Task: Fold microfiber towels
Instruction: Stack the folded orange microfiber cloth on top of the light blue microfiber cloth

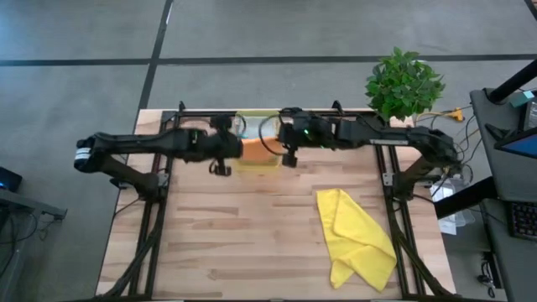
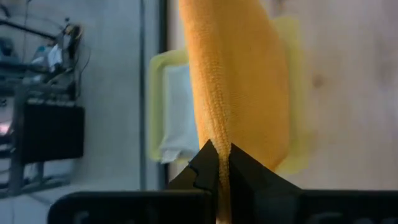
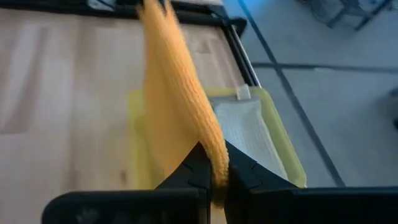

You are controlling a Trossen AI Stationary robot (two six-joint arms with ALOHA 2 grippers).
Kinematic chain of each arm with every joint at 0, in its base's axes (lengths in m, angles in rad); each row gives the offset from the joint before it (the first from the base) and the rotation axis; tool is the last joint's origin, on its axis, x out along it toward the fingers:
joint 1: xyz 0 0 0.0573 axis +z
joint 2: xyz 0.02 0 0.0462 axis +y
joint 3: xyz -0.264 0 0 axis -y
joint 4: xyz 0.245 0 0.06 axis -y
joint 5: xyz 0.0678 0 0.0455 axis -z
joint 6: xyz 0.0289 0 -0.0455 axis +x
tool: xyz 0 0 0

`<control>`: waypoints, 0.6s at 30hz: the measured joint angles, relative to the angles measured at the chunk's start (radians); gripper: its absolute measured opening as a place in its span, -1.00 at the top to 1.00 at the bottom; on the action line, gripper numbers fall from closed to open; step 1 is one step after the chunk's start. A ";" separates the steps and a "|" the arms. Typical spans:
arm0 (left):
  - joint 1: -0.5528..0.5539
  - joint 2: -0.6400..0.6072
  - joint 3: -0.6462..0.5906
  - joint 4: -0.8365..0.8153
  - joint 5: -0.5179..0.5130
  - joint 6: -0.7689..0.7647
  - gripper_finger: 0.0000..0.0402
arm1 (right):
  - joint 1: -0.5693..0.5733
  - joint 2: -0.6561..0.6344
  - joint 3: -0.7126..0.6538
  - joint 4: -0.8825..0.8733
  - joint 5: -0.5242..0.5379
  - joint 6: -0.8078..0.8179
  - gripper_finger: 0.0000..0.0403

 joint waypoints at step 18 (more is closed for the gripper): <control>0.504 0.113 0.003 0.315 0.221 0.410 1.00 | -0.274 0.227 0.166 0.109 -0.025 -0.154 0.95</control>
